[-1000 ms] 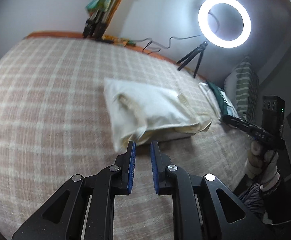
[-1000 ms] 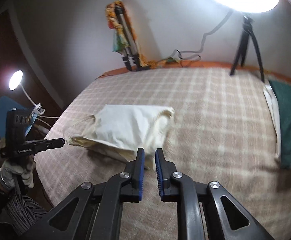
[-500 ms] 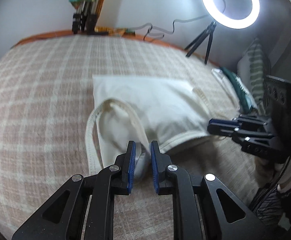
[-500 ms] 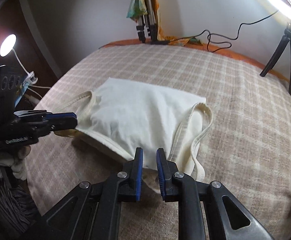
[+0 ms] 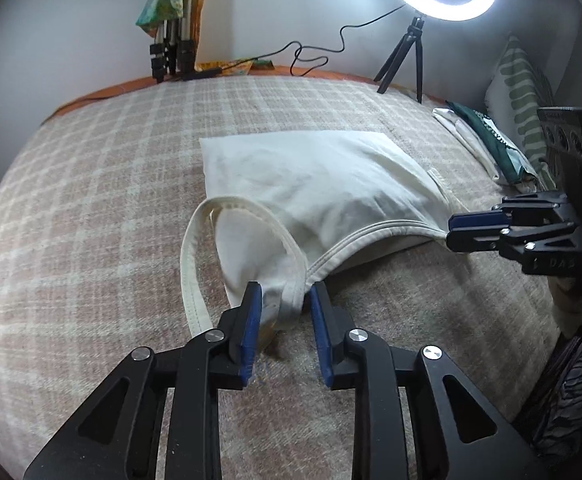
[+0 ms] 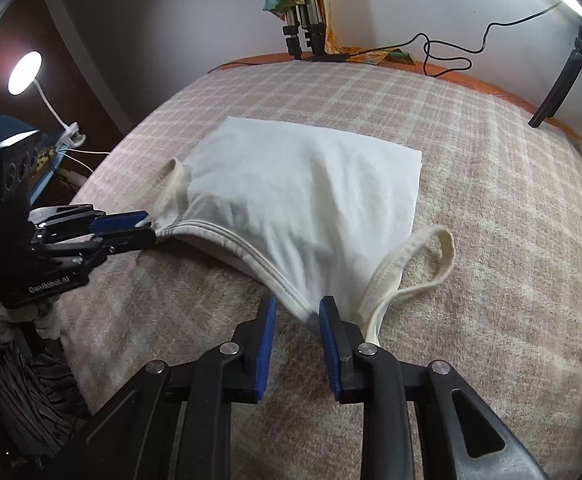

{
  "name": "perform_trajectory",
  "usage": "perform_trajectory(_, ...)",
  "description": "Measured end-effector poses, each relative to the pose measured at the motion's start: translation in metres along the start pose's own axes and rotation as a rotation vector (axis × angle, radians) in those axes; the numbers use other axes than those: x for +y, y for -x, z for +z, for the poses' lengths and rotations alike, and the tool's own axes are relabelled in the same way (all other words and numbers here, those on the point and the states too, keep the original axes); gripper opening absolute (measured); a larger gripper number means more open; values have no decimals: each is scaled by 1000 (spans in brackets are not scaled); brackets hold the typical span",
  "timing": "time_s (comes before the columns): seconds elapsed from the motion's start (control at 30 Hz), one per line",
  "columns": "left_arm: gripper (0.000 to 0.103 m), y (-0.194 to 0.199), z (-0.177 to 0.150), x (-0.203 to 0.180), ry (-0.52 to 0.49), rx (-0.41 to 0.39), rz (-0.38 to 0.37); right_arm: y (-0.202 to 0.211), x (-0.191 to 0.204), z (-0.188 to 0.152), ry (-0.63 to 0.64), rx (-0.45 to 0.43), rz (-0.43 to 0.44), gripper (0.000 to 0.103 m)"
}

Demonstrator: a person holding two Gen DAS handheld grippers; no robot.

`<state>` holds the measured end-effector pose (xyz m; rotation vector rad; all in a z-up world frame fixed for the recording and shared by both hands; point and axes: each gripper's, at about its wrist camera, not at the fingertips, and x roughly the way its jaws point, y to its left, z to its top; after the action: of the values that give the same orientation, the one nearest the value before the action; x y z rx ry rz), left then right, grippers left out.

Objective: Fold small clothes
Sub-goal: 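Open both tools and release the folded tank top, then grasp the folded tank top's edge with both tools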

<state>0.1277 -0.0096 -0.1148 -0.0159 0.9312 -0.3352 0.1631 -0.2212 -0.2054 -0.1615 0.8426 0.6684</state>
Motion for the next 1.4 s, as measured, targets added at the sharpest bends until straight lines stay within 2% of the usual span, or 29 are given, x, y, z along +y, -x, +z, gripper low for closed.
perform_trajectory(0.07,25,9,1,-2,-4,-25,8,12,-2,1,-11,-34,18,29)
perform_trajectory(0.2,54,22,6,-5,10,-75,31,35,-15,9,-69,-123,71,36)
perform_trajectory(0.23,55,25,7,-7,7,-89,40,39,-19,11,-81,-143,73,38)
perform_trajectory(0.3,55,29,9,-10,-3,-103,40,44,-24,15,-98,-170,55,41)
perform_trajectory(0.4,55,31,11,-11,1,-109,34,46,-32,19,-128,-207,39,55)
perform_trajectory(0.43,55,31,12,-11,2,-107,31,46,-33,20,-135,-212,35,55)
perform_trajectory(0.5,55,31,12,-11,7,-103,25,46,-33,22,-127,-217,26,57)
perform_trajectory(0.53,55,31,12,-11,8,-102,24,46,-32,23,-120,-222,22,63)
perform_trajectory(0.63,55,33,11,-10,13,-106,21,47,-26,27,-85,-253,7,71)
perform_trajectory(0.77,55,35,12,3,66,-128,-6,45,-20,33,-54,-273,-23,78)
perform_trajectory(0.87,55,37,13,17,122,-139,-15,45,-22,36,-41,-305,-29,89)
perform_trajectory(0.93,55,39,12,29,174,-145,-34,45,-26,38,-44,-317,-25,101)
perform_trajectory(1.07,55,40,10,53,297,-139,-80,42,-44,44,-95,-321,-43,103)
perform_trajectory(1.2,55,30,4,69,426,-98,-167,35,-77,48,-224,-298,20,101)
perform_trajectory(1.4,55,9,-6,75,541,-25,-294,9,-121,48,-401,-203,159,84)
